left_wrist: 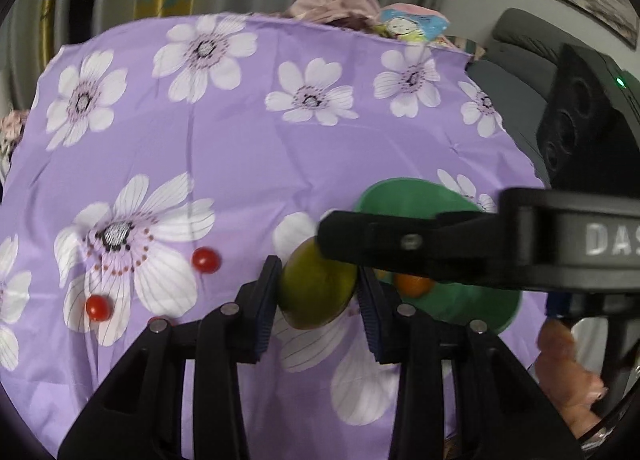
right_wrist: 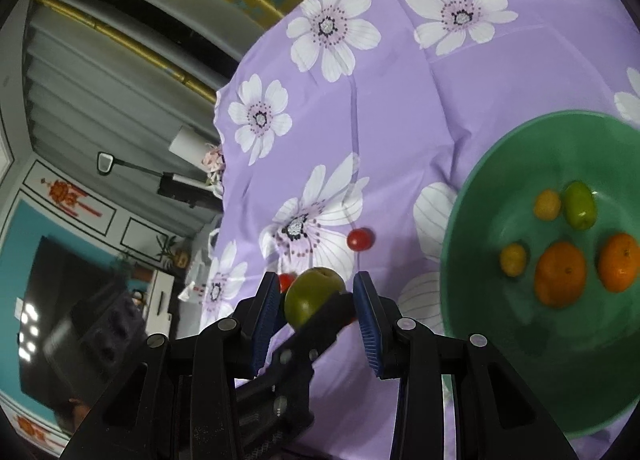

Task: Organize fruits
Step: 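Carry the green-yellow fruit with the right gripper over the green bowl, then open the right gripper to release the fruit into the bowl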

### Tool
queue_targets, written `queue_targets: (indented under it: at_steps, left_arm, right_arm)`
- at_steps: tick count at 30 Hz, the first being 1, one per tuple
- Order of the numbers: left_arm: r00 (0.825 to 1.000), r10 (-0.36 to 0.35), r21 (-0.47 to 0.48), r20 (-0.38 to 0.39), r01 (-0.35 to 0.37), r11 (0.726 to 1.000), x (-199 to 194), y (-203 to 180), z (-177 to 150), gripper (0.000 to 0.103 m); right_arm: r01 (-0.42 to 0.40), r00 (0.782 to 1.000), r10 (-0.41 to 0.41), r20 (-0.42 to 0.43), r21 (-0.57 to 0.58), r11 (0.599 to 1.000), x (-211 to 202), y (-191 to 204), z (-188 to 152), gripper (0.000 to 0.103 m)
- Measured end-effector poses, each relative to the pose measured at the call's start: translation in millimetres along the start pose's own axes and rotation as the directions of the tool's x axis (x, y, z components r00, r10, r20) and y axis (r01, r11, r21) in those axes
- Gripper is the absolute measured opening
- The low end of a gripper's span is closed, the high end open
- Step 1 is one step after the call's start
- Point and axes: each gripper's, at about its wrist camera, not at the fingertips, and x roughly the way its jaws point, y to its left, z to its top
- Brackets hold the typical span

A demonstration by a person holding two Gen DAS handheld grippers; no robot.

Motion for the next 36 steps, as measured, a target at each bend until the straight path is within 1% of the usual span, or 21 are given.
queue_targets:
  at_steps: [3,7,11,18,23,28,36]
  left_arm:
    - [1.0,-0.011,0.031,0.017,0.011,0.999,-1.1,-15.0,4.2,0.037]
    - [0.999,-0.042,0.042,0.027,0.041,0.998,2.0,-31.7,11.4,0.037]
    - [0.996,-0.079,0.065,0.037,0.077,0.995,8.3,-53.3,16.3,0.037]
    - [0.993,-0.118,0.095,0.003,0.118,0.988,27.1,-88.1,21.9,0.037]
    - [0.987,-0.157,0.072,-0.045,0.16,0.984,44.1,-99.7,19.3,0.037]
    - [0.981,-0.17,0.06,-0.089,0.176,0.983,59.8,-107.4,16.7,0.037]
    - [0.97,-0.185,0.016,-0.156,0.19,0.982,81.3,-103.8,12.8,0.037]
  right_arm:
    - [0.009,1.0,-0.01,0.018,0.015,1.0,-8.8,-5.9,2.4,0.039]
    - [-0.013,0.999,0.011,0.048,0.05,0.999,-27.3,-20.5,5.7,0.041]
    - [0.018,0.995,-0.023,0.099,0.051,0.999,-48.0,-29.7,6.1,0.041]
    - [0.049,0.987,-0.064,0.145,0.103,0.994,-72.7,-57.3,6.4,0.041]
    - [0.102,0.983,-0.12,0.136,0.134,0.986,-78.0,-72.6,5.8,0.041]
    - [0.171,0.975,-0.19,0.111,0.161,0.972,-75.7,-83.4,5.6,0.041]
    - [0.209,0.972,-0.225,0.062,0.2,0.957,-66.9,-99.4,7.0,0.042]
